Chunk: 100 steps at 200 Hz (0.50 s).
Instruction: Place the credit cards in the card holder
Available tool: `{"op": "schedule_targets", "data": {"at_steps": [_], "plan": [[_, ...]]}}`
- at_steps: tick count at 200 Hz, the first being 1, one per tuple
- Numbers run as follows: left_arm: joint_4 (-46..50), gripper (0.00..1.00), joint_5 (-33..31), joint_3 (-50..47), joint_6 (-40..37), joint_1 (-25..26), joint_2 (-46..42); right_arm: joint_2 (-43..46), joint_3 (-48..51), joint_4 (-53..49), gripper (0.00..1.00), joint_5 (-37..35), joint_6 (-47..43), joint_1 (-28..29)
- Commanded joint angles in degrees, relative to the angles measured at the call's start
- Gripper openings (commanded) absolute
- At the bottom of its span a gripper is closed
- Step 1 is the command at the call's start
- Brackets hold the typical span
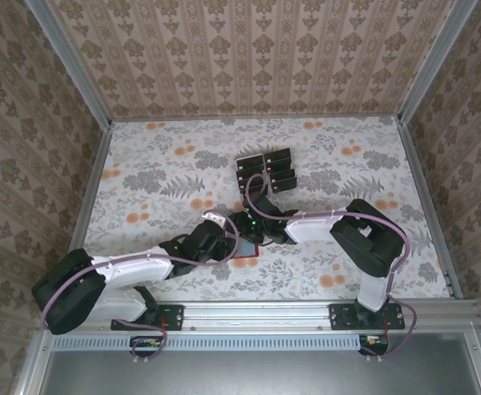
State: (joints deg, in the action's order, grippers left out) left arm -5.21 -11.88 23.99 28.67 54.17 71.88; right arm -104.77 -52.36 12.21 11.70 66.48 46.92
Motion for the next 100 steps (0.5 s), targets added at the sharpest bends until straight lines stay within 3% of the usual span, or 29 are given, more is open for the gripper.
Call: {"op": "schedule_targets", "data": {"at_steps": [1,100], "plan": [[2.75,0.68,-2.42,2.19,-1.11,0.91,1.89,-1.89,-0.05,-1.09,0.55,0.55,1.12,0.42],[3.71,0.63,-5.52,1.84,0.6,2.93,5.99,4.68,-0.56,-5.69,0.59,-0.92,-3.7,-0.18]]}}
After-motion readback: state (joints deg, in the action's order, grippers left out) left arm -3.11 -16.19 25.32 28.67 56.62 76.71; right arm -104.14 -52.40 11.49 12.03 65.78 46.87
